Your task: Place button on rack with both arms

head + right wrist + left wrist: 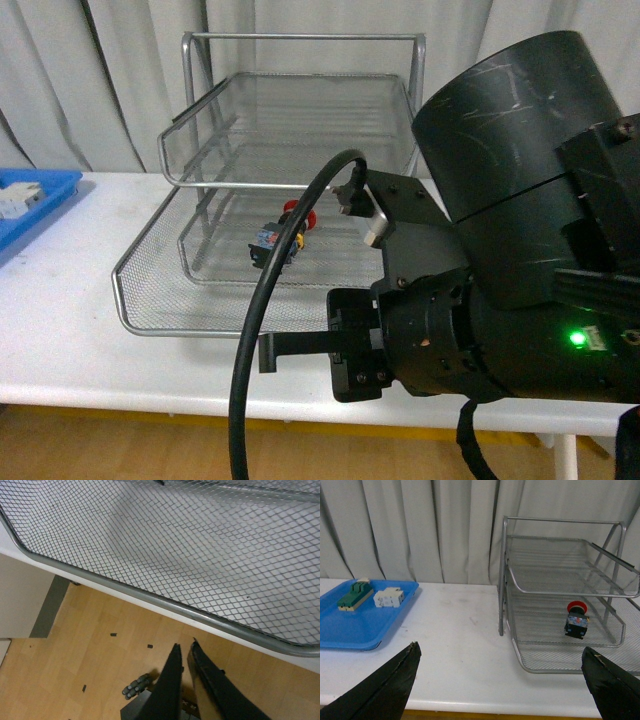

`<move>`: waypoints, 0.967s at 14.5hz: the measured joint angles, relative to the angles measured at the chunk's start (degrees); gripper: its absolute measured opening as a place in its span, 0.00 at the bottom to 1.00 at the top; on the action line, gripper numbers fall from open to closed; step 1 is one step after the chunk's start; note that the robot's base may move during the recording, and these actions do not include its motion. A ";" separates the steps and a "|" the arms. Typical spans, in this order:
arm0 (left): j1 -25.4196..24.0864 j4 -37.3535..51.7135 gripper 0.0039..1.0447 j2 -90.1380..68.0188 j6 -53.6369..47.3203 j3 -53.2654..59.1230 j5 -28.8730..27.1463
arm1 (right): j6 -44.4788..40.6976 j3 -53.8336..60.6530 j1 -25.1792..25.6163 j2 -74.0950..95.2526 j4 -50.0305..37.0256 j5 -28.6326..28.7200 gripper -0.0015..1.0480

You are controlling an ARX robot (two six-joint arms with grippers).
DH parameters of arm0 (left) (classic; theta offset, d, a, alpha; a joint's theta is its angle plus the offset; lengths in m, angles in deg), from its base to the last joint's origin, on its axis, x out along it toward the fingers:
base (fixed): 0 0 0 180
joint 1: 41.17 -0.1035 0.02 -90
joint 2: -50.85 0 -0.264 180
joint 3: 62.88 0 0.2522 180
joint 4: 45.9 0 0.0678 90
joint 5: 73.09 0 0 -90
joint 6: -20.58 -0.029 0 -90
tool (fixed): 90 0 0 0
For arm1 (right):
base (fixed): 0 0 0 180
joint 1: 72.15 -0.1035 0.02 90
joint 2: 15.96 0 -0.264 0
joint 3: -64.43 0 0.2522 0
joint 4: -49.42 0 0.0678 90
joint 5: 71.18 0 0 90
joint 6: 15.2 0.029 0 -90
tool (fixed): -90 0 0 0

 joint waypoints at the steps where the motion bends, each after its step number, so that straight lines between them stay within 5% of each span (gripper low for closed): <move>1: 0.00 0.00 0.94 0.00 0.00 0.00 0.02 | 0.00 -0.94 -0.66 1.11 0.20 0.02 0.05; 8: 0.00 0.00 0.94 0.00 0.00 0.00 0.00 | 1.29 -8.50 -4.79 8.57 2.43 -0.92 0.02; 14: 0.00 0.00 0.94 0.00 0.00 0.00 0.00 | 0.55 -15.19 -0.59 12.33 2.91 -1.33 0.02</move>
